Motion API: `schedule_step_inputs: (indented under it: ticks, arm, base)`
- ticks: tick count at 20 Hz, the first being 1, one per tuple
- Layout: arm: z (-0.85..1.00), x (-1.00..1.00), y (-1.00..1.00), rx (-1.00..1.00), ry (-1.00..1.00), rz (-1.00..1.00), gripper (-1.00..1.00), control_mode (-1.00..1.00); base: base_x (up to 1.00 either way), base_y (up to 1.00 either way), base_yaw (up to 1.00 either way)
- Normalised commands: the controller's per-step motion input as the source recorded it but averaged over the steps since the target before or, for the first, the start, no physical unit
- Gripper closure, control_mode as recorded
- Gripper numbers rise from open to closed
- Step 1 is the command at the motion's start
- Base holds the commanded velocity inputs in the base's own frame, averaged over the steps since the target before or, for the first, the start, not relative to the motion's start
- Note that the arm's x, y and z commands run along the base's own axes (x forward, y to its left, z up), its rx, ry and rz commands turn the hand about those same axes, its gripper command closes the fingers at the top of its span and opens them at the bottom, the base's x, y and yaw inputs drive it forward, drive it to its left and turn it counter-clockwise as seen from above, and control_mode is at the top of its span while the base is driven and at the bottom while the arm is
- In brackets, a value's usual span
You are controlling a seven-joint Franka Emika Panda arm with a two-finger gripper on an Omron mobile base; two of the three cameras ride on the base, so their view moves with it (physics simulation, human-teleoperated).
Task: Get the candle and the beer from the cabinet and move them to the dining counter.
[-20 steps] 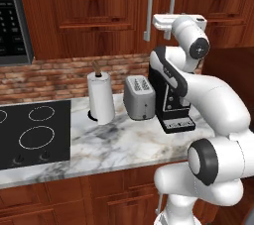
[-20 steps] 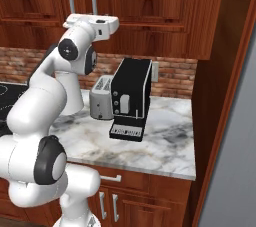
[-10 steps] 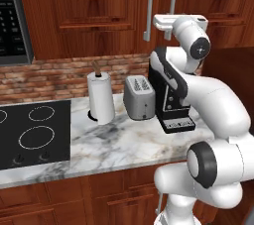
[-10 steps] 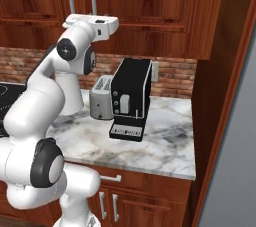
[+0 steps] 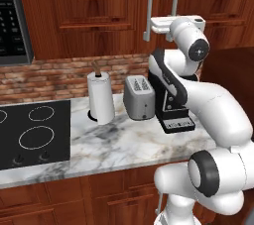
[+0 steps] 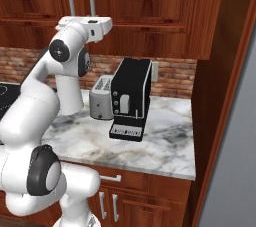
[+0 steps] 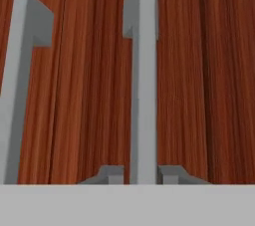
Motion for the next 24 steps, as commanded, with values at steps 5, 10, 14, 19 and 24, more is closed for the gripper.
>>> schedule_step_inputs:
  ticks: [5, 10, 14, 19, 24]
  arm:
    - [-0.18, 0.04, 0.08, -0.05, 0.08, 0.05, 1.0, -1.0]
    - [0.0, -0.31, -0.17, -0.02, 0.04, 0.0, 1.0, -1.0]
    - [0.0, -0.61, -0.36, 0.0, 0.05, 0.0, 1.0, -1.0]
    - [-0.03, -0.76, -0.45, 0.0, 0.09, -0.04, 1.0, -1.0]
    - [-0.01, -0.95, -0.61, 0.0, 0.12, -0.08, 1.0, -1.0]
  base:
    - [0.0, 0.0, 0.0]
    - [0.0, 0.0, 0.0]
    - [0.0, 0.0, 0.0]
    - [0.0, 0.0, 0.0]
    - [0.0, 0.0, 0.0]
